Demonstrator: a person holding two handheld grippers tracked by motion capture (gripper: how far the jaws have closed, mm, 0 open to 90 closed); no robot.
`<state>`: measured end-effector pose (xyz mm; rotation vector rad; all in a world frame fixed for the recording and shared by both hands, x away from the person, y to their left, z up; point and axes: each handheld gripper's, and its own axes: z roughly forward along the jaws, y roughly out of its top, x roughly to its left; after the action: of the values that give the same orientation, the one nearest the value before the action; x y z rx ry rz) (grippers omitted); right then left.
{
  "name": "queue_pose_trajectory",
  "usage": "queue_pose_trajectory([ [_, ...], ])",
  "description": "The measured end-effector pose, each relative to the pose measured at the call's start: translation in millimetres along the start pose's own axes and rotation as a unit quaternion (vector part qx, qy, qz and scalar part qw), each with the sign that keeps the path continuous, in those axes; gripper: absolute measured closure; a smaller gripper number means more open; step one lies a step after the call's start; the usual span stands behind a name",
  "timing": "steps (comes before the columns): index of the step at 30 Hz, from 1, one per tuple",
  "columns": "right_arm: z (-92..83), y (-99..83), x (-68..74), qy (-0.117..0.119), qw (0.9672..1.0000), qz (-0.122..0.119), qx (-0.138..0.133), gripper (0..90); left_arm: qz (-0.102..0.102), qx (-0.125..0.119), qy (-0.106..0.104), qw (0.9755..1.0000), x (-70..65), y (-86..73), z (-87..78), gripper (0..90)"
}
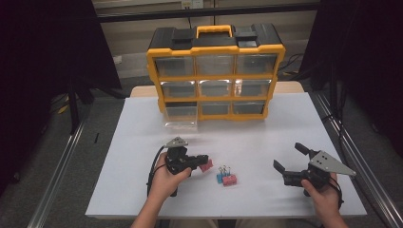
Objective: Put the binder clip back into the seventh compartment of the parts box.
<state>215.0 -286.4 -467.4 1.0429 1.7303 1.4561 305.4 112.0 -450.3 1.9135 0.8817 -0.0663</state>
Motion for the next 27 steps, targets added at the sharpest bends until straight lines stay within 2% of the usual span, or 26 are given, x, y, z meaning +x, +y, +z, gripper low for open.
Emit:
queue_pose_trajectory([
  [7, -1.8, 0.6, 1.3, 0.000, 1.0000, 0.002, 0.000, 0.0, 0.006, 0.004, 0.003, 1.0000, 2.6, 8.4, 0.6, 89.5],
  [8, -1.5, 0.4, 1.1, 0.001, 1.0000, 0.002, 0.000, 0.0, 0.001, 0.002, 0.007, 1.0000, 1.6, 9.8, 0.7, 89.5],
  [16, 0.1, -0.2, 1.2, -0.001, 1.0000, 0.000, 0.003, 0.0, 0.010, 0.009, 0.011, 0.9998, 4.2, 18.9, 0.7, 89.4],
  [27, -0.1, -0.2, 1.6, 0.001, 1.0000, -0.002, 0.004, 0.1, -0.001, 0.009, 0.018, 0.9998, 6.6, 22.6, 0.6, 89.4],
])
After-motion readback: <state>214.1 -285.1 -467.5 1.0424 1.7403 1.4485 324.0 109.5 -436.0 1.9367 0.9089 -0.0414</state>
